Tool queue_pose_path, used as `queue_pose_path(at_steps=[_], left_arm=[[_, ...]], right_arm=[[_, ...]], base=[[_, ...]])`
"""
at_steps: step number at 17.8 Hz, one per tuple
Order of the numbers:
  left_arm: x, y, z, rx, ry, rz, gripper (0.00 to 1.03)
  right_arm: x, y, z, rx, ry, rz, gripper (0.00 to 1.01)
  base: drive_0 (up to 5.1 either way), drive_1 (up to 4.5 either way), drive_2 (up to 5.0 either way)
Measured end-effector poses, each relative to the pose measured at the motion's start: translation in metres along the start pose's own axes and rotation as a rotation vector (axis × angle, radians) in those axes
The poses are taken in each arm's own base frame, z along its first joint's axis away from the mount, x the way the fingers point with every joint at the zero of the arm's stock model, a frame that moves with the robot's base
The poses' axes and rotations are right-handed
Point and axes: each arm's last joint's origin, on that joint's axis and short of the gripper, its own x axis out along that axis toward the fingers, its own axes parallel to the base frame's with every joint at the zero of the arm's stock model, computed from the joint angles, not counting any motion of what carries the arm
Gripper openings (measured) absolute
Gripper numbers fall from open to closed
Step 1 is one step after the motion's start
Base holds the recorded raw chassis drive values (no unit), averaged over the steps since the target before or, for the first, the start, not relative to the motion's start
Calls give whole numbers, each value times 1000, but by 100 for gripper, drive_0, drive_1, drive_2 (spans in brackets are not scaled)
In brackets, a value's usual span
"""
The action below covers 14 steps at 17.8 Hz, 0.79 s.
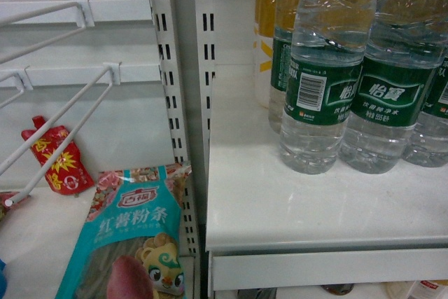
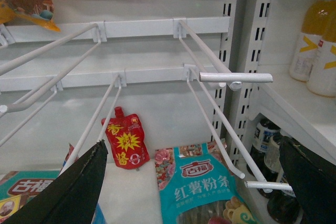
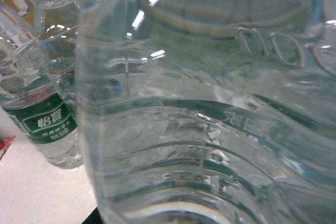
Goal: Move water from second to third shelf
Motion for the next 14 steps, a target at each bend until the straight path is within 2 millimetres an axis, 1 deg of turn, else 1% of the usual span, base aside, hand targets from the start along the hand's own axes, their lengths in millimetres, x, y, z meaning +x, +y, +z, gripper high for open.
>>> queue_pose_path(at_steps=[3,6,14], left_arm=[[0,0,0,0,0,0,98],[0,0,0,0,0,0,98],[0,0,0,0,0,0,98]], right_arm=[[10,0,-2,11,12,36,43],[21,-3,-7,18,48,9,43],[48,-3,-15,21,69,14,43]], base=[[0,0,0],[0,0,0],[0,0,0]])
